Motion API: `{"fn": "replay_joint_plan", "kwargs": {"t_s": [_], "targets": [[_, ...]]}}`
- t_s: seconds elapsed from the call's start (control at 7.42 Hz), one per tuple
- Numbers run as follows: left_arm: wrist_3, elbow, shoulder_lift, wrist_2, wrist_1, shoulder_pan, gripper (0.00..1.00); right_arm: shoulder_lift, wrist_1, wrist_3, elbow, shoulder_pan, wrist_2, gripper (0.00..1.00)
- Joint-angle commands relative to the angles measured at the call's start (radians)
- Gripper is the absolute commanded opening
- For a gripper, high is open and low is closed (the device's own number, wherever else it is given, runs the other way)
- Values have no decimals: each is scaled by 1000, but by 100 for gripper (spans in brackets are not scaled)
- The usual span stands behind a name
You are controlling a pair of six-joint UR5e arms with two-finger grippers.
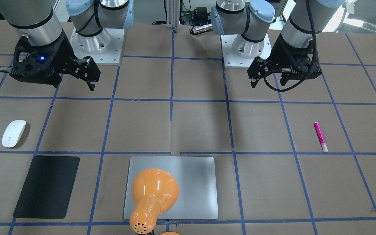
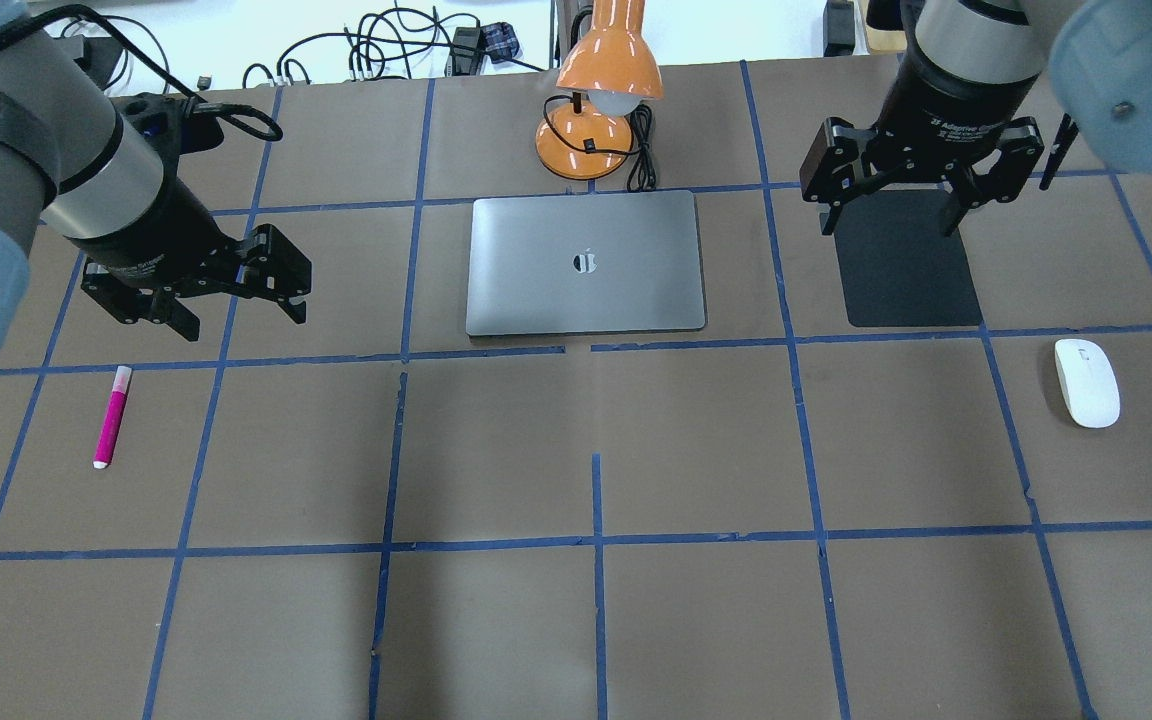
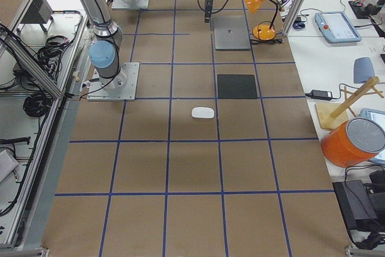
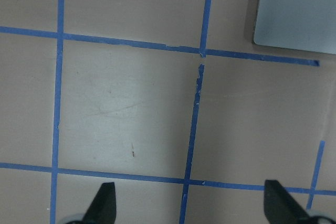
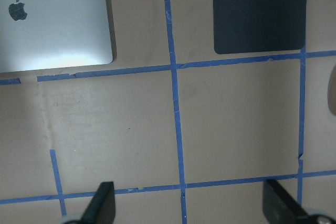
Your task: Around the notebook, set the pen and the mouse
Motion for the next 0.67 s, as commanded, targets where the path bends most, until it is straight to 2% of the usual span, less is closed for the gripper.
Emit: {"fn": "replay_joint_plan", "kwargs": {"t_s": [0.0, 0.54], "targets": [[0, -6, 1, 1, 4, 0, 100, -2, 3, -4, 2, 0, -3, 100], [8, -6, 3, 3, 7, 13, 100, -5, -27, 1, -18, -11, 12, 100]]}}
